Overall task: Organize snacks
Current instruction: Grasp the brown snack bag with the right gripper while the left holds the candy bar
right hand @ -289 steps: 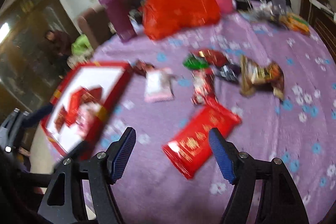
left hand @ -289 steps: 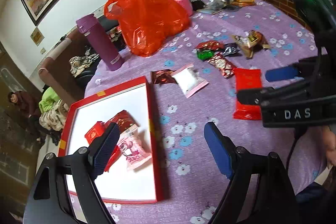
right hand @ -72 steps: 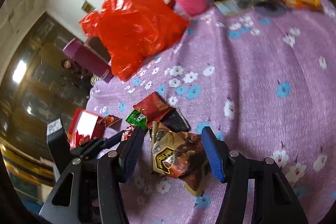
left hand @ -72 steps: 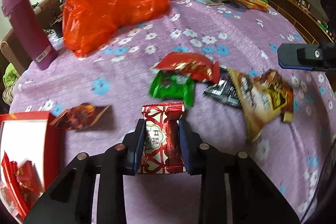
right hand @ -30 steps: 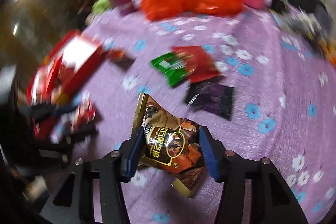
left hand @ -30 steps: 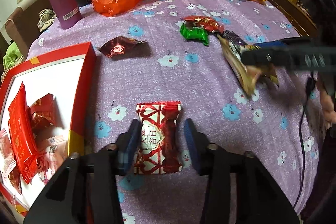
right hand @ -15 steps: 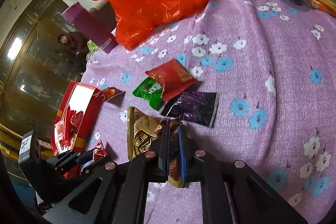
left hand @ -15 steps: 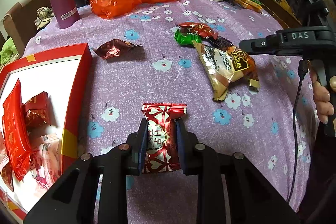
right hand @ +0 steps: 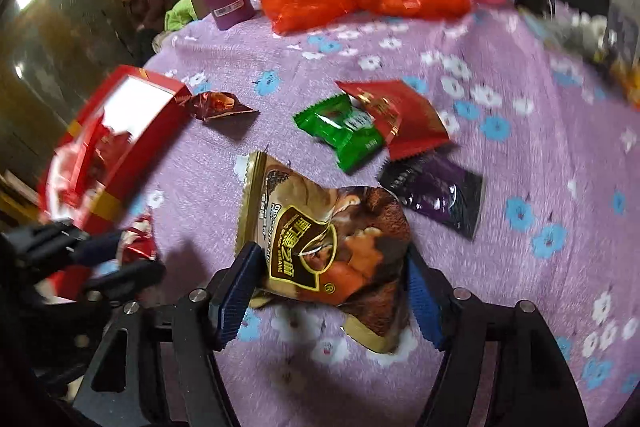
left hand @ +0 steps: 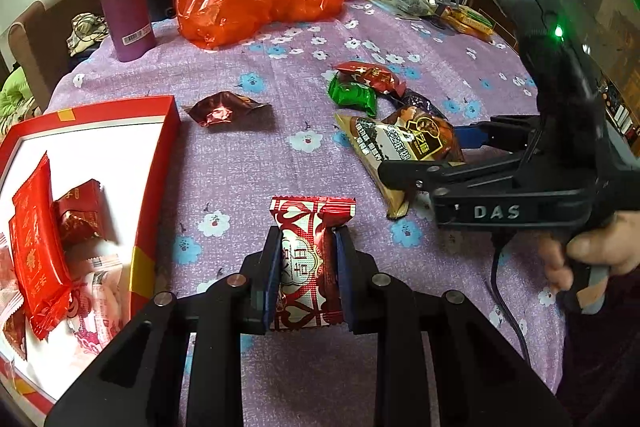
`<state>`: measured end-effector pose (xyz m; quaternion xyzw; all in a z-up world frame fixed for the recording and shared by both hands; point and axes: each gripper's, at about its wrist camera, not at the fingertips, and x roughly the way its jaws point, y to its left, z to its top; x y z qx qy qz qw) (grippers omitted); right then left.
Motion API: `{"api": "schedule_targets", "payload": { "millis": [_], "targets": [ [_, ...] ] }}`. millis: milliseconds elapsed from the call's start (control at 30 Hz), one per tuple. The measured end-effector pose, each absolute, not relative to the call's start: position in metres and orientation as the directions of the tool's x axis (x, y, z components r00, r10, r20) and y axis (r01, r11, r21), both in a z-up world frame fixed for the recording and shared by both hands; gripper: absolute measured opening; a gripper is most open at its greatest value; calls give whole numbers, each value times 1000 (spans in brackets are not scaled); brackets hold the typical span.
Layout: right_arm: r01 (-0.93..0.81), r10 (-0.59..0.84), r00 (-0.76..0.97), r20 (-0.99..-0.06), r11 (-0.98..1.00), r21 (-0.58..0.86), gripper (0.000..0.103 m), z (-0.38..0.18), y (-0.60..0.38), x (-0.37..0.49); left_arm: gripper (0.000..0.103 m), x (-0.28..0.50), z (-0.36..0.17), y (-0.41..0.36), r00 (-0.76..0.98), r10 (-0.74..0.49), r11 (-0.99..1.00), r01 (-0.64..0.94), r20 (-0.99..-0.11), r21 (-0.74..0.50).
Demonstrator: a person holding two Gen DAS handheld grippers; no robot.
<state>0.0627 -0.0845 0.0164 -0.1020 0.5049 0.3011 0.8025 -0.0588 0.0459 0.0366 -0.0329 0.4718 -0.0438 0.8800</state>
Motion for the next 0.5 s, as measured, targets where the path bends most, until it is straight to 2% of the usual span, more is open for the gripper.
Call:
{"api": "schedule_targets", "payload": {
  "millis": [100,167,233,367,500],
  "targets": [
    [-593,381,323,-866,795,129,59,17,-82,60,23,-61,38,47,558,-103,994,40,-824,-98],
    [-583,404,306,-862,795,165,43,17,-83,62,23,-62,41,49,562,-111,993,38,-819,-108],
    [-573,442,287,-850,790,218,32,20,-86,64,23,-64,43,49,568,-110,993,37,-816,-109],
    [-547,465,283,-839,797,257,30,23,-94,70,23,-65,45,50,570,-120,992,38,-813,-119],
    [-514,545,264,-796,778,362,30,28,-106,78,23,-67,46,52,574,-127,991,38,-809,-128]
  ]
}}
